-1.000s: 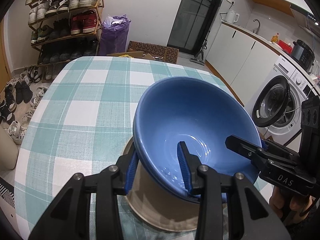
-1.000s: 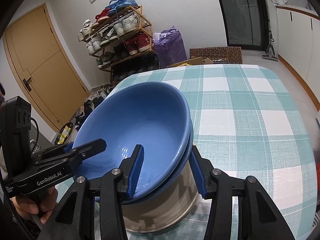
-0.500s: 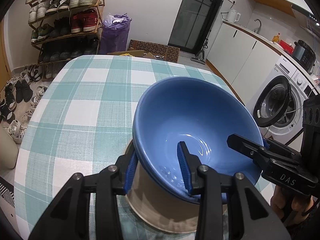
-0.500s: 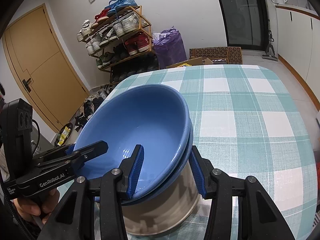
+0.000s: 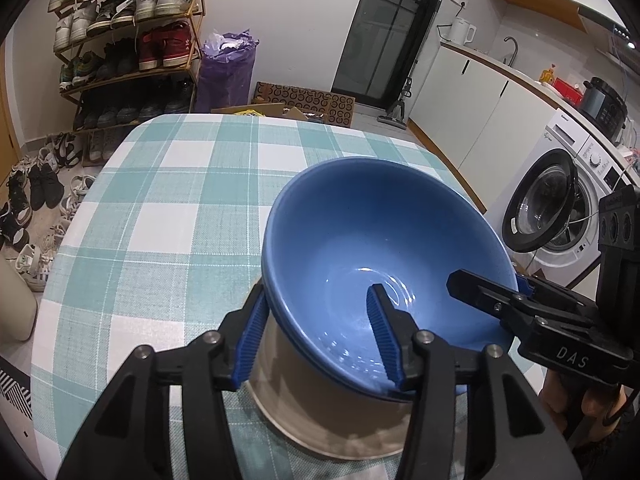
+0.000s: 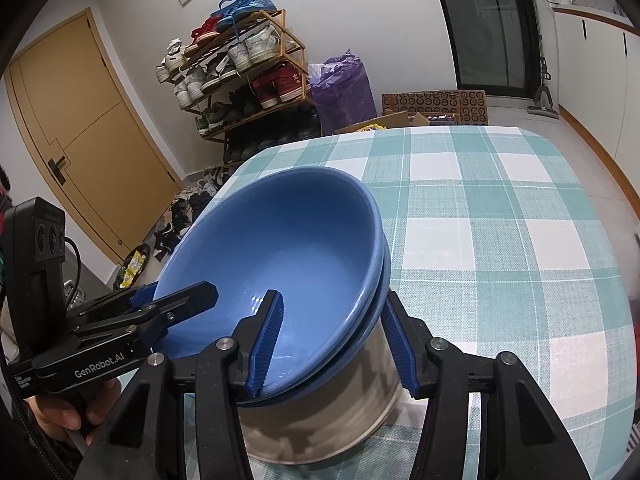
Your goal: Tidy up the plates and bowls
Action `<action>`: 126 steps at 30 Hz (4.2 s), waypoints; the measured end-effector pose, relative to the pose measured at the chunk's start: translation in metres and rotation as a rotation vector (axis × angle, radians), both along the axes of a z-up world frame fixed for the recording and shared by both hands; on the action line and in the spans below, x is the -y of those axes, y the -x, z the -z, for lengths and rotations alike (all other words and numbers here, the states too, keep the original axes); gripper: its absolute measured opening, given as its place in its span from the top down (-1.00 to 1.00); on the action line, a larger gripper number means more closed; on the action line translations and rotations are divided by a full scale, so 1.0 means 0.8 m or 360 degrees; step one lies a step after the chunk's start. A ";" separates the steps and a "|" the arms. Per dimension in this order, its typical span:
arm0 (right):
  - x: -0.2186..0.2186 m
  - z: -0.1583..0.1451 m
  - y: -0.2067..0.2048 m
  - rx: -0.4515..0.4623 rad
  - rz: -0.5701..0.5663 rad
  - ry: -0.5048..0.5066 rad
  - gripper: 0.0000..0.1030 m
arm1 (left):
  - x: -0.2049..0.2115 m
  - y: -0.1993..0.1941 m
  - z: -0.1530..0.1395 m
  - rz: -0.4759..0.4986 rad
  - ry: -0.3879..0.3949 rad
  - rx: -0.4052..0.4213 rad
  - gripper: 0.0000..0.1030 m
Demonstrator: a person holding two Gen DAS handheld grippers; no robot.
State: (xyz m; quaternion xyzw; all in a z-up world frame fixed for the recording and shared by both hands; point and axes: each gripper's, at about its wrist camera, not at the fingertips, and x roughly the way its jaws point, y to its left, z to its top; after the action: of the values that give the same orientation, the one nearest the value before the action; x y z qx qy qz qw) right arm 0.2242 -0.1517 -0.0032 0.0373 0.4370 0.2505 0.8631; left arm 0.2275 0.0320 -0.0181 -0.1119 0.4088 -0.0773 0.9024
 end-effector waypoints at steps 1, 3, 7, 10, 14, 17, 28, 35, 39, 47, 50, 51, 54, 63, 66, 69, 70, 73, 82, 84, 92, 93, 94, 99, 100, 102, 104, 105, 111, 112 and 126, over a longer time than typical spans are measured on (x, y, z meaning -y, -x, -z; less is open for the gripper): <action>0.000 0.000 0.000 -0.0001 -0.0001 -0.0001 -0.02 | 0.000 0.001 -0.001 -0.0001 -0.0001 0.0003 -0.01; 0.000 -0.001 0.001 0.0015 0.0003 -0.0005 -0.12 | 0.000 0.003 -0.003 0.0001 0.0002 0.0014 -0.09; 0.002 -0.009 0.003 0.0069 -0.0005 -0.0004 -0.28 | 0.001 0.005 -0.007 0.0007 -0.0007 0.0025 -0.14; 0.006 -0.015 0.002 0.0095 0.0000 0.0007 -0.44 | 0.001 0.007 -0.010 0.0007 -0.0011 0.0034 -0.16; 0.013 -0.023 0.004 0.0121 -0.0001 0.0001 -0.53 | 0.001 0.014 -0.021 0.0016 -0.0033 0.0070 -0.24; 0.016 -0.030 0.007 0.0140 -0.0022 -0.0005 -0.63 | 0.002 0.023 -0.033 0.0023 -0.0063 0.0115 -0.36; 0.027 -0.060 0.044 0.0303 -0.0073 -0.0042 -0.98 | 0.001 0.069 -0.065 0.0021 -0.0201 0.0352 -1.00; 0.036 -0.066 0.075 0.0435 -0.0081 -0.0057 -0.99 | -0.006 0.102 -0.070 -0.0016 -0.0268 0.0467 -1.00; 0.042 -0.064 0.094 0.0478 -0.0095 -0.0048 -0.99 | -0.014 0.120 -0.066 -0.0066 -0.0248 0.0512 -1.00; 0.050 -0.048 0.125 0.0542 -0.0104 -0.0009 -0.99 | -0.023 0.148 -0.047 -0.0163 -0.0282 0.0540 -1.00; 0.052 -0.036 0.137 0.0548 -0.0111 -0.0020 -0.99 | -0.023 0.157 -0.039 -0.0190 -0.0312 0.0553 -1.00; 0.053 -0.032 0.140 0.0549 -0.0111 -0.0021 -0.99 | -0.023 0.159 -0.036 -0.0197 -0.0322 0.0563 -1.00; 0.053 -0.022 0.151 0.0564 -0.0122 -0.0014 -0.99 | -0.021 0.165 -0.029 -0.0216 -0.0342 0.0579 -1.00; 0.056 0.000 0.161 0.0593 -0.0125 -0.0022 -0.99 | -0.017 0.172 0.000 -0.0240 -0.0362 0.0621 -1.00; 0.054 0.007 0.164 0.0609 -0.0127 -0.0024 -0.99 | -0.017 0.170 0.007 -0.0250 -0.0364 0.0630 -1.00; 0.049 0.011 0.167 0.0634 -0.0137 0.0001 -0.99 | -0.018 0.170 0.011 -0.0258 -0.0338 0.0646 -1.00; 0.048 0.011 0.169 0.0644 -0.0141 0.0003 -0.99 | -0.018 0.170 0.012 -0.0259 -0.0333 0.0651 -1.00; 0.045 0.014 0.171 0.0672 -0.0149 0.0016 -0.99 | -0.016 0.169 0.016 -0.0258 -0.0347 0.0666 -1.00; 0.043 0.026 0.172 0.0711 -0.0153 0.0021 -0.99 | -0.015 0.168 0.026 -0.0260 -0.0382 0.0669 -1.00; 0.043 0.028 0.172 0.0718 -0.0160 0.0018 -0.99 | -0.014 0.168 0.029 -0.0259 -0.0390 0.0676 -1.00; 0.042 0.029 0.176 0.0740 -0.0162 0.0013 -0.99 | -0.014 0.168 0.033 -0.0259 -0.0384 0.0688 -1.00; 0.042 0.029 0.176 0.0743 -0.0161 0.0012 -0.99 | -0.014 0.169 0.034 -0.0260 -0.0381 0.0692 -1.00; 0.043 0.029 0.176 0.0746 -0.0161 0.0009 -0.99 | -0.014 0.170 0.033 -0.0260 -0.0380 0.0696 -1.00; 0.046 0.028 0.178 0.0773 -0.0158 -0.0012 -0.99 | -0.017 0.173 0.032 -0.0268 -0.0364 0.0712 -1.00; 0.046 0.028 0.179 0.0778 -0.0156 -0.0014 -0.99 | -0.018 0.173 0.032 -0.0270 -0.0360 0.0711 -1.00; 0.047 0.028 0.180 0.0789 -0.0155 -0.0017 -0.99 | -0.019 0.172 0.032 -0.0274 -0.0351 0.0709 -1.00; 0.047 0.027 0.181 0.0797 -0.0155 -0.0018 -0.99 | -0.020 0.172 0.032 -0.0277 -0.0347 0.0708 -1.00; 0.047 0.027 0.182 0.0798 -0.0155 -0.0018 -0.99 | -0.020 0.172 0.032 -0.0279 -0.0348 0.0709 -1.00; 0.047 0.026 0.186 0.0824 -0.0148 -0.0018 -0.99 | -0.017 0.174 0.031 -0.0271 -0.0363 0.0723 -1.00; 0.047 0.026 0.187 0.0831 -0.0149 -0.0015 -0.99 | -0.016 0.174 0.031 -0.0272 -0.0365 0.0723 -1.00; 0.046 0.025 0.191 0.0852 -0.0142 -0.0010 -0.99 | -0.013 0.178 0.030 -0.0265 -0.0380 0.0739 -1.00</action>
State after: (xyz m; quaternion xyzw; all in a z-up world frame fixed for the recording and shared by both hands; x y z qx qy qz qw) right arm 0.0712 -0.1887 -0.0229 -0.0469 0.1936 0.2907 0.9359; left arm 0.0852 0.0422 -0.0418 -0.0172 0.1865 0.0223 0.9821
